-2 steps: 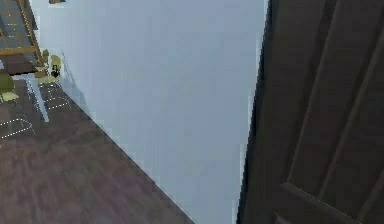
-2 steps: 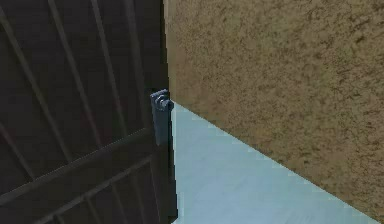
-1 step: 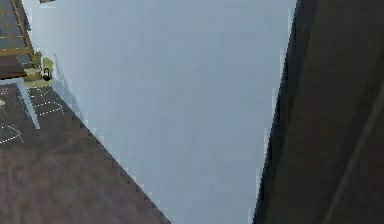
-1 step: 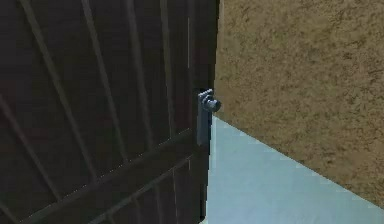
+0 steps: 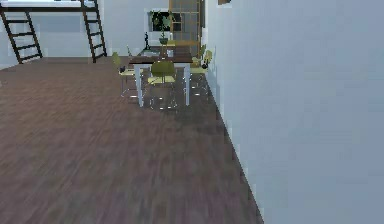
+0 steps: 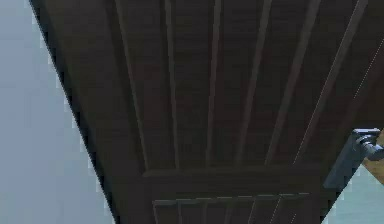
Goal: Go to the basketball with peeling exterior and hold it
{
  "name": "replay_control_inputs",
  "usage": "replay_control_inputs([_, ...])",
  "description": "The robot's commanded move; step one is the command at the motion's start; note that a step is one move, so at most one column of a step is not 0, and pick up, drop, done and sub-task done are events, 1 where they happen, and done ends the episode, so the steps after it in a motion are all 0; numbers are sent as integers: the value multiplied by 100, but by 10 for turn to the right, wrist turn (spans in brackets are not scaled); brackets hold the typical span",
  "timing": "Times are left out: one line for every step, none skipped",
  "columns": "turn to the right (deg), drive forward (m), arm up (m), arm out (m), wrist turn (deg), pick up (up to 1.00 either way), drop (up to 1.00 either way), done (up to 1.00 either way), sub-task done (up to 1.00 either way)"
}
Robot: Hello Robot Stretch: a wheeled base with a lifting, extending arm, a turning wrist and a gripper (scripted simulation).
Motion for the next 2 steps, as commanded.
replay_control_inputs([0,45,0,0,0,0,0,0,0])
replay_control_inputs([-390,0,0,0,0,0,0,0,0])
